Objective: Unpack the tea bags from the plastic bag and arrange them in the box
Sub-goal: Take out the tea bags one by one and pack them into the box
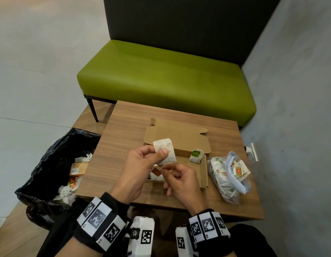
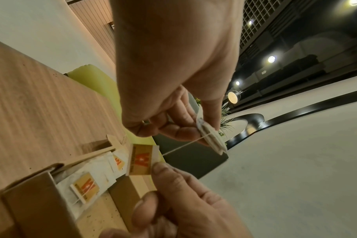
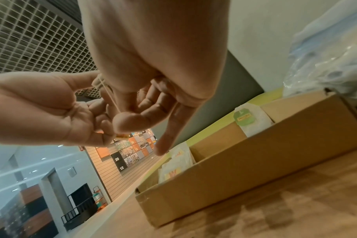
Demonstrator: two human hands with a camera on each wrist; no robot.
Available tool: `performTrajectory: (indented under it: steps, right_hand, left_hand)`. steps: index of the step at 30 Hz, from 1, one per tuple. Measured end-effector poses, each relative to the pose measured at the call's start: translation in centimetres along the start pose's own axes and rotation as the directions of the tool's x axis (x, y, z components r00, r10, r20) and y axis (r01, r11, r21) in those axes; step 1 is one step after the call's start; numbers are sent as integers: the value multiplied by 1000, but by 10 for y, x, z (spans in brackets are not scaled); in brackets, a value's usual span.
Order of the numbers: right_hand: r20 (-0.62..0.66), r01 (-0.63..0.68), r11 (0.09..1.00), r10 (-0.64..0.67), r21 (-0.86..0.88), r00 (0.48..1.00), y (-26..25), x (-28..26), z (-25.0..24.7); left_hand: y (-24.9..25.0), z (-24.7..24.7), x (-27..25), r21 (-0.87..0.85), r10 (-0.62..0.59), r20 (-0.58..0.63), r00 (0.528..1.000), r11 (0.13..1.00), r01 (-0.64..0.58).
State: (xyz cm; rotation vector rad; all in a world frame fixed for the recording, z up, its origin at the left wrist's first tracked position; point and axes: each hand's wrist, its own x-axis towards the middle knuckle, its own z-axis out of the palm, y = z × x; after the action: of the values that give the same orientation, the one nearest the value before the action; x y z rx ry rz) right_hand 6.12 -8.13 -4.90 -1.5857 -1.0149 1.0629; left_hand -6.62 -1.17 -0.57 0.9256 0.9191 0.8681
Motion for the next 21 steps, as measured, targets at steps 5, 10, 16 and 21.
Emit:
performTrajectory:
  steps: [5, 10, 16, 21]
  right_hand:
    - [-76, -73, 982, 87, 172, 993, -1, -1, 1]
    - [-197, -33, 912, 123, 408, 973, -6, 6, -8]
    - [-240, -9, 793, 196, 610, 951, -17, 14, -17]
    - [-177, -89, 773, 254, 628, 951, -19, 14, -20]
  left_hand:
    - [-5, -1, -3, 28, -19, 50, 999, 999, 18]
    - [-11, -1, -10, 129, -18, 103, 995, 992, 5]
    - [-20, 1, -11, 242, -12, 95, 995, 970, -11]
    - [-25, 3, -12, 291, 6, 93, 996, 956, -33]
